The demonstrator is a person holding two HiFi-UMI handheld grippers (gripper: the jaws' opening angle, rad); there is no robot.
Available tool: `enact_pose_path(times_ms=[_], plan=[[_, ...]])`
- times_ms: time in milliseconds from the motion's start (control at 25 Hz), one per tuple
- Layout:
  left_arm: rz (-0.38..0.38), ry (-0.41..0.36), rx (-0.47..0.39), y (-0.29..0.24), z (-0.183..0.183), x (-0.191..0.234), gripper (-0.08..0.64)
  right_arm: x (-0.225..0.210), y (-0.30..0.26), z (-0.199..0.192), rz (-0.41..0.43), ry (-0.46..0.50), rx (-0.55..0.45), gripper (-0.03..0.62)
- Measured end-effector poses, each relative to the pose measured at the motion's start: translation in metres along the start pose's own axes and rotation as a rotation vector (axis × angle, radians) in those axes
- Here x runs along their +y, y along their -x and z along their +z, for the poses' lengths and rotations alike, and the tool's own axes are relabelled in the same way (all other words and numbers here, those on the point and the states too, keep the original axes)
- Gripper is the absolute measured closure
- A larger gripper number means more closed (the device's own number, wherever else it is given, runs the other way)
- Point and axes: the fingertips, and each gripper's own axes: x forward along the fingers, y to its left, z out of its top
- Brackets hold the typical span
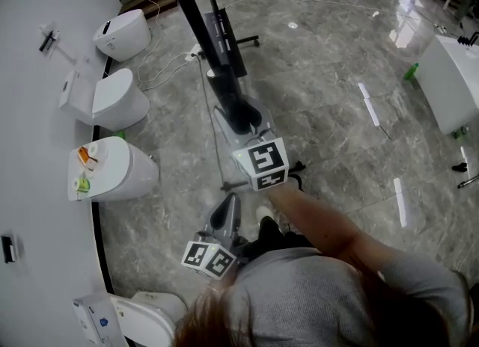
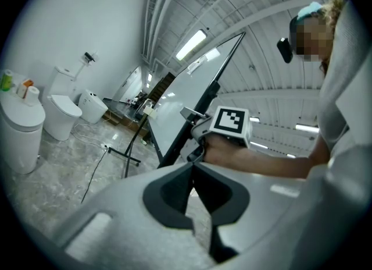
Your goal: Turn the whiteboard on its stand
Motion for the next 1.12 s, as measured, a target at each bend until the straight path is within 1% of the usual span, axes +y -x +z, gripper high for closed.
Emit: enact_pose_path(times_ms=[360,600,840,1120], plan=[[0.002,0.010,-0.018,0.022,-0.018,-0.021,0.558,0.017,0.036,0.002,0.018,-0.002,-0.010,0.399],[0.001,0.015,-0.028,0.035,-0.024,-0.037,0.558,0.028,0.054,0.008,0.033,0.001,-0.001,0.397],[0.020,0.027,-0.052,0.049,-0.037,-0.051,0.558,0.034,0.075,0.009,0.049,0.008,0.006,0.393],[0.010,0.033,-0.048,0.063,-0.055,-0.070,0.558,0.045,0.098,0.013,0.067,0.006,-0.004,0.383]])
